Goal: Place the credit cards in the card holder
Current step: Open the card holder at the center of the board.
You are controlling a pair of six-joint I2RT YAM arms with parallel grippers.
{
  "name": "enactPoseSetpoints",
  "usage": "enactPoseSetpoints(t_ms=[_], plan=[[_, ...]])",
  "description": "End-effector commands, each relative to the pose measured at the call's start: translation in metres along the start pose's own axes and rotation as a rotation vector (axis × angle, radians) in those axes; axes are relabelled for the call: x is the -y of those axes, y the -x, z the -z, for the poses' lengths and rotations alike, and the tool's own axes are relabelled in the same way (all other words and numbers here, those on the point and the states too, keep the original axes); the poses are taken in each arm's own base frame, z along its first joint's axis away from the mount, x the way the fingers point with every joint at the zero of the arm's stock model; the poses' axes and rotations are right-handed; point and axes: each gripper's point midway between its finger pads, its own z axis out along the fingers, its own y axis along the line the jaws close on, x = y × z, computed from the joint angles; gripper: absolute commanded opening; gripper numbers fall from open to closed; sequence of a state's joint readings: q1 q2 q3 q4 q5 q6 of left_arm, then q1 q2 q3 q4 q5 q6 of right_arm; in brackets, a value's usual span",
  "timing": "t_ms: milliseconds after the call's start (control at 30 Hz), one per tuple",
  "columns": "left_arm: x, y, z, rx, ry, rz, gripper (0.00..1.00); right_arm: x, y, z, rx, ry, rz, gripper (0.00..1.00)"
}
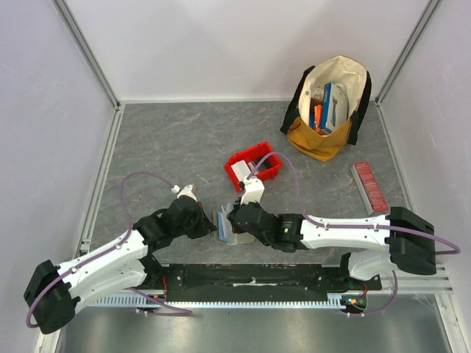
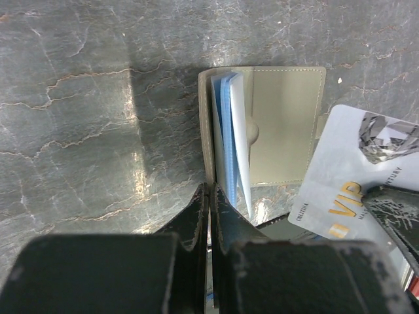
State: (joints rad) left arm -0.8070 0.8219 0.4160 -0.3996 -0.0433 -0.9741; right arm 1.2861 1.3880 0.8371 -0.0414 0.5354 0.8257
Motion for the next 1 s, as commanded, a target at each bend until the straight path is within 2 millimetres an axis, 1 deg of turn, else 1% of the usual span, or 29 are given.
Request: enactPoseSetpoints(t_ms=[0, 200, 233, 533, 800, 967], plan=[[0.014, 0.009, 0.006, 0.020, -0.042, -0.035, 0.02, -0.011, 0.021, -0.005, 0.090, -0.024, -0.005, 0.00], [0.013, 0.009, 0.006, 0.021, -0.041, -0.035, 0.02, -0.013, 0.007, -0.009, 0.055, -0.018, 0.000, 0.00], [0.014, 0.009, 0.006, 0.023, -0.044, -0.035, 0.02, -0.018, 0.011, -0.010, 0.069, 0.005, -0.017, 0.00], [0.014, 0.009, 0.007, 0.026, -0.050, -0.033, 0.02, -0.027, 0.006, -0.012, 0.049, 0.038, -0.033, 0.00], [0.014, 0.010, 0.008, 0.034, -0.055, -0.028, 0.02, -0.022, -0.004, -0.018, 0.024, 0.013, -0.021, 0.00], [0.015, 0.010, 0.008, 0.035, -0.058, -0.028, 0.02, -0.017, -0.013, -0.022, -0.006, -0.007, -0.004, 0.00]])
